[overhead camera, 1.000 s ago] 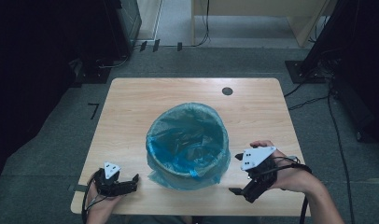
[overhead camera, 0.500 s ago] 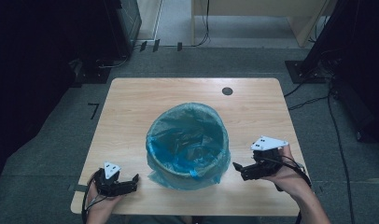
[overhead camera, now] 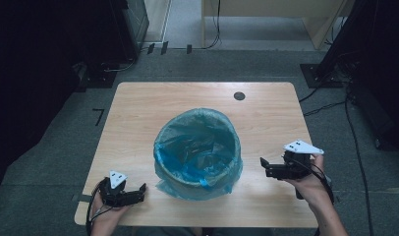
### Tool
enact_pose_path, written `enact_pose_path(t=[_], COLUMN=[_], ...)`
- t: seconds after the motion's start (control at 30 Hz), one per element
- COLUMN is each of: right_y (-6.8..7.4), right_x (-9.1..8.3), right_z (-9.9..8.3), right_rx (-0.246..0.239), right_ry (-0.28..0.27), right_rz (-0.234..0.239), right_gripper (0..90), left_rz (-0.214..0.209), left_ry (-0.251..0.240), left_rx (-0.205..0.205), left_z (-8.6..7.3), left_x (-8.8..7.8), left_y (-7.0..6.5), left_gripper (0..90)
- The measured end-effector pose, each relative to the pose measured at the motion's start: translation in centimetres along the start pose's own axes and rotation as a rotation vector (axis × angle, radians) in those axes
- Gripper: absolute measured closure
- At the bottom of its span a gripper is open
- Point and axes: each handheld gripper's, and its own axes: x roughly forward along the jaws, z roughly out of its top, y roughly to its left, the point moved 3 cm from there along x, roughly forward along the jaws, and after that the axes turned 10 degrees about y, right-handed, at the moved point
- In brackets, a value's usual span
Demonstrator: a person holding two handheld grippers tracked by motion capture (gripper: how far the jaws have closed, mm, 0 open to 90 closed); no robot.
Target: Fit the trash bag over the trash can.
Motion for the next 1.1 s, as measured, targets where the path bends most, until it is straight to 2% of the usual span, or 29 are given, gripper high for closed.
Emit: enact_pose_path(t=[0.23,0.4,0.63,1.1], right_y=[-2.6,-4.0,-5.4,-7.7], right_x=[0.6,0.7,0.6,0.6], right_z=[-1.8,-3.2,-5.0,-8.7], right_rx=[0.072,0.088,0.122,0.161], right_ry=[0.007,0.019,0.041,0.086], right_rz=[-0.044,-0.061,-0.079,-0.127], right_gripper=[0.0,0.0,0.0,0.0], left_rz=[0.0,0.002,0.002,0.004], left_ry=[0.0,-0.001,-0.001,-0.001], left_rx=[0.0,-0.003,-0.004,-0.005], left_z=[0.0,0.0,0.0,0.0], left_x=[0.0,0.0,0.0,0.0], left_y=[0.0,0.0,0.0,0.0], left_gripper=[0.0,0.0,0.0,0.0])
